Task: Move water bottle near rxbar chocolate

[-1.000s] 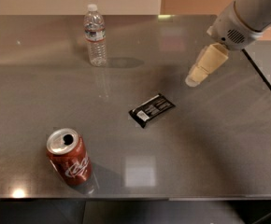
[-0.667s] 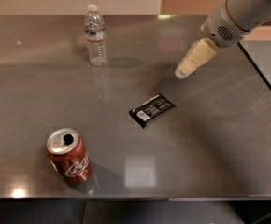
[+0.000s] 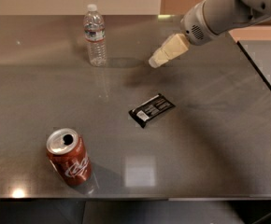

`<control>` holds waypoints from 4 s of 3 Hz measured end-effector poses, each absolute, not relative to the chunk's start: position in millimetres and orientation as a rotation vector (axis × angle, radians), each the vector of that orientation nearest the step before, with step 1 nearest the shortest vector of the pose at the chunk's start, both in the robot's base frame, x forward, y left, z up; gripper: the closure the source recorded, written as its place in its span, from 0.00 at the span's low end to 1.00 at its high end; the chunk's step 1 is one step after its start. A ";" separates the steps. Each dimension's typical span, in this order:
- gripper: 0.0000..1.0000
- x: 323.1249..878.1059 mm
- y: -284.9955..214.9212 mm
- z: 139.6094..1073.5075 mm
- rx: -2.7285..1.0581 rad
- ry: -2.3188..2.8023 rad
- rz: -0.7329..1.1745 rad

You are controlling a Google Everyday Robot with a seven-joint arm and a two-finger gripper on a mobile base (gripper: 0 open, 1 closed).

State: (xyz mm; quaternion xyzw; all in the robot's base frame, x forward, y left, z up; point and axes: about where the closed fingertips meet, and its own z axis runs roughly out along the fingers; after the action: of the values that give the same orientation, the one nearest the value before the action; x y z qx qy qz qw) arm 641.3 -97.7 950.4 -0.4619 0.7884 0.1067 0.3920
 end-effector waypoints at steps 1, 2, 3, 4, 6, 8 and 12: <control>0.00 663.1 -64.8 944.6 -1.103 1.914 0.311; 0.00 677.9 -35.2 936.9 -1.042 1.845 0.365; 0.00 697.9 -4.4 937.6 -0.973 1.772 0.410; 0.00 697.9 -4.2 937.6 -0.973 1.772 0.410; 0.00 711.7 7.6 935.0 -1.007 1.756 0.390; 0.00 744.1 36.1 933.6 -0.990 1.693 0.394; 0.04 774.3 109.6 920.9 -0.950 1.667 0.575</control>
Offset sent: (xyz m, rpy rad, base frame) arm 0.0569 0.0977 -0.0200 0.3058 -0.1766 -0.0209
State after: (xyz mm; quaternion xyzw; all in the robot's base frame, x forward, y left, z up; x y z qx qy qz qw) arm 774.3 109.6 920.9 -0.3996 0.7009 0.2420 0.5390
